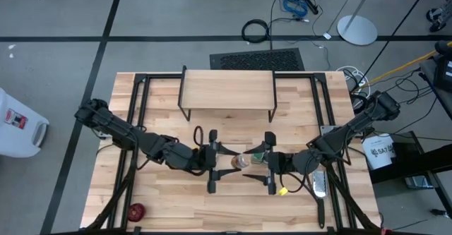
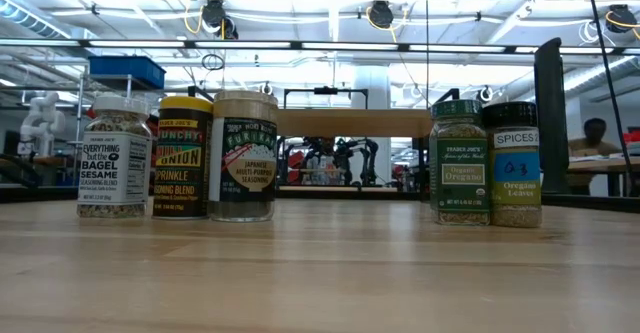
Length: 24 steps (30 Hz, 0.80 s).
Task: Shelf spices
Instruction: Put the transparent seasoning bottle on the shelf
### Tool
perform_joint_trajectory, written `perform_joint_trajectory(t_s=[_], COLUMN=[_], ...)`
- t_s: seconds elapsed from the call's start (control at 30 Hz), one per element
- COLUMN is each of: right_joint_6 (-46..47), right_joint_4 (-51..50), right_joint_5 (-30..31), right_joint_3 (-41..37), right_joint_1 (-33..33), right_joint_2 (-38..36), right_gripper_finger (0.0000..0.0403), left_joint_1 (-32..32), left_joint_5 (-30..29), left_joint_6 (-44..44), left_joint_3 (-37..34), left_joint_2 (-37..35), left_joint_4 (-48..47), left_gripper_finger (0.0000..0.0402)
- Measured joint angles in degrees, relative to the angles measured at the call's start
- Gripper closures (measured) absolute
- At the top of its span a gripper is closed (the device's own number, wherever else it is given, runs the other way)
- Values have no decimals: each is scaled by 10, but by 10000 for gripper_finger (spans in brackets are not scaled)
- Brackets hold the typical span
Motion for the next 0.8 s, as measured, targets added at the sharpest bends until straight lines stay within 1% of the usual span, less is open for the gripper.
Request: perform_joint_trajectory(t_s=[0.23,0.43,0.53,0.63,0.8], right_joint_6=[-17,-61,-72,-73,-82], right_joint_4=[35,88,101,110,127], right_joint_5=[-2,-3,-7,-27,-27], right_joint_3=[0,0,0,0,0], right_joint_1=[9,24,29,30,28], right_joint_2=[0,0,0,0,7], right_gripper_finger=[96,96,96,96,96], left_joint_1=[-17,-17,-17,-17,-16], left_joint_5=[2,9,9,9,10], left_joint_6=[35,35,35,35,33], left_joint_3=[0,0,0,0,0], left_joint_2=[0,0,0,0,0], left_joint_4=[57,59,59,59,58], left_gripper_finger=[196,196,196,196,196])
